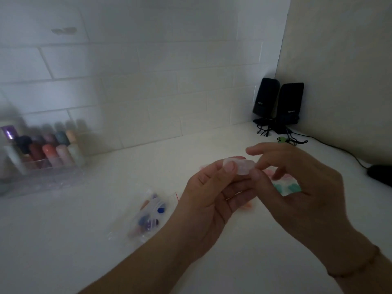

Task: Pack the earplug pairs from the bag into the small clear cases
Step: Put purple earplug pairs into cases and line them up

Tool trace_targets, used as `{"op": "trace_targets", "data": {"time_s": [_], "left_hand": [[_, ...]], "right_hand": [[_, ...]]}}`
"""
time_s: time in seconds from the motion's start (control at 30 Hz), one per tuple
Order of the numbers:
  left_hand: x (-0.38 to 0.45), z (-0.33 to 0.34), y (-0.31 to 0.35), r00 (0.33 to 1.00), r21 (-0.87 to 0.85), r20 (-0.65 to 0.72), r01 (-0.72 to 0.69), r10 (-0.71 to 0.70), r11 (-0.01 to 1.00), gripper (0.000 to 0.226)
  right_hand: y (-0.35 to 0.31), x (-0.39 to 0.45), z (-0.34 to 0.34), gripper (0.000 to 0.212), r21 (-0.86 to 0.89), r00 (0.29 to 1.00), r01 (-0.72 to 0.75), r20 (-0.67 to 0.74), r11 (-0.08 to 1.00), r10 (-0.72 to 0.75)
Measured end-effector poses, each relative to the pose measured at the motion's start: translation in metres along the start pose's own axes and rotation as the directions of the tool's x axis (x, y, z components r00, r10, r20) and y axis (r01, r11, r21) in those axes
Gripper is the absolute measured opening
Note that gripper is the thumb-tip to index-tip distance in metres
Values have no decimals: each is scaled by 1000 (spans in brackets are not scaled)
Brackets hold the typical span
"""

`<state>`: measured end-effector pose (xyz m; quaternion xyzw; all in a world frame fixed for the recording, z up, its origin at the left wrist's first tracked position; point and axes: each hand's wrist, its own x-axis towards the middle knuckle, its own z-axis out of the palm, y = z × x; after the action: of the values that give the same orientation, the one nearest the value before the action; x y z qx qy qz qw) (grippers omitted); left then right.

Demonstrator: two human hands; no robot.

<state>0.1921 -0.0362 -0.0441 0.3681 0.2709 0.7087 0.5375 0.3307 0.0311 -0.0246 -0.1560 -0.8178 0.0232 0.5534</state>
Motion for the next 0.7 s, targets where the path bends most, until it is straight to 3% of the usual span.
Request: {"op": "trace_targets", "data": {"time_s": [0.13, 0.33, 0.5, 0.6, 0.7], "left_hand": [[-1, 0, -3, 997, 111, -60, -33, 40, 993, 43], [-3, 1, -3, 993, 197, -70, -81, 97, 977, 45], [-6, 4, 2, 998, 310, 19, -63, 60, 949, 39], [-10, 6, 7, 994, 385, 105, -72, 34, 920, 25], [-15, 8, 18, 997, 367, 83, -31, 1, 930, 22]], "right_hand": [[2, 1, 1, 16, -70, 999, 34, 40, 997, -32], [1, 0, 2, 22, -75, 997, -56, 57, 996, 60], [-2, 0, 2, 16, 146, 987, -162, 36, 976, 159], [-2, 0, 4, 24, 222, 980, -165, 150, 961, 133], [-7, -3, 7, 37, 304, 962, -148, 265, 941, 65]]}}
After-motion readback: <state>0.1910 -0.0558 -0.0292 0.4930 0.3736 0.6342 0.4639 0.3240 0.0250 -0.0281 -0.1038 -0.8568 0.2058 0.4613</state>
